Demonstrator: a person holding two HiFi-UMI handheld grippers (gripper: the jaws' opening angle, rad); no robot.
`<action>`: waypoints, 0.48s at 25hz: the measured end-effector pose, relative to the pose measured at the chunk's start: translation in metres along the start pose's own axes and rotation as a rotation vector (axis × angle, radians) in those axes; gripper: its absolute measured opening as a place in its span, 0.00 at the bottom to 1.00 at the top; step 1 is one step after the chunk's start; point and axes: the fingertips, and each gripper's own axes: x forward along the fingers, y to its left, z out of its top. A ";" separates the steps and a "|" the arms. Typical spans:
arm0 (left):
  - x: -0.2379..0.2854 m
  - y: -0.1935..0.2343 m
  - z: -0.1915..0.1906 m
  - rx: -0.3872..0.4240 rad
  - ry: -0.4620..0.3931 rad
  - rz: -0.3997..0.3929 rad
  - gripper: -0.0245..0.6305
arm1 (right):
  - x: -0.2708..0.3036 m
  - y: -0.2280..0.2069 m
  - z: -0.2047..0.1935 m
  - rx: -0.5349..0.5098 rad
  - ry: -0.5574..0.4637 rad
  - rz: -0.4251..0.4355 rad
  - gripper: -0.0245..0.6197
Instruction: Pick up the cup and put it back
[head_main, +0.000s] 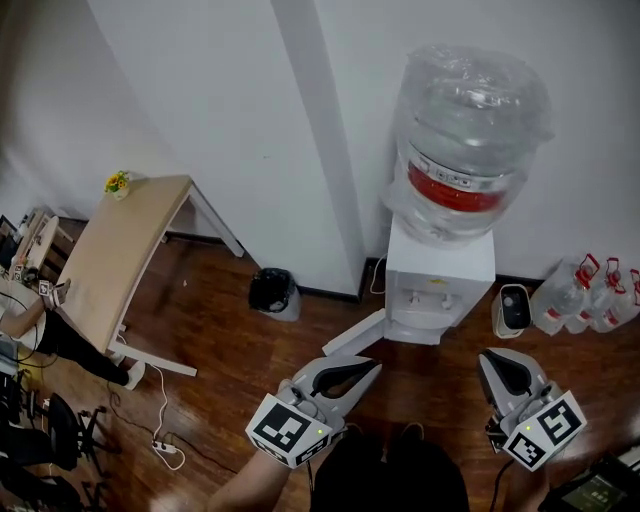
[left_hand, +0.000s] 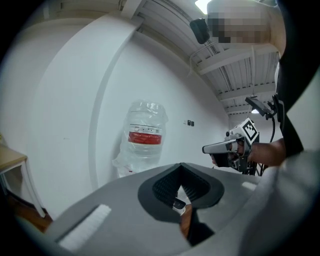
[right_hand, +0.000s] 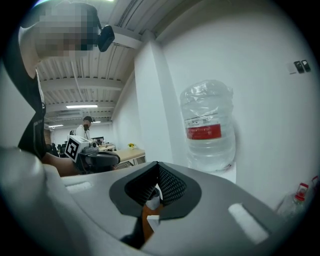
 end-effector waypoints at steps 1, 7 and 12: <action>0.000 0.004 -0.008 0.002 -0.002 -0.001 0.04 | 0.004 -0.002 -0.008 0.002 -0.001 -0.007 0.04; 0.009 0.017 -0.060 -0.012 -0.026 -0.029 0.04 | 0.020 -0.012 -0.055 -0.008 -0.006 -0.025 0.04; 0.021 0.028 -0.101 0.010 -0.026 -0.035 0.04 | 0.036 -0.022 -0.103 -0.008 0.002 -0.022 0.04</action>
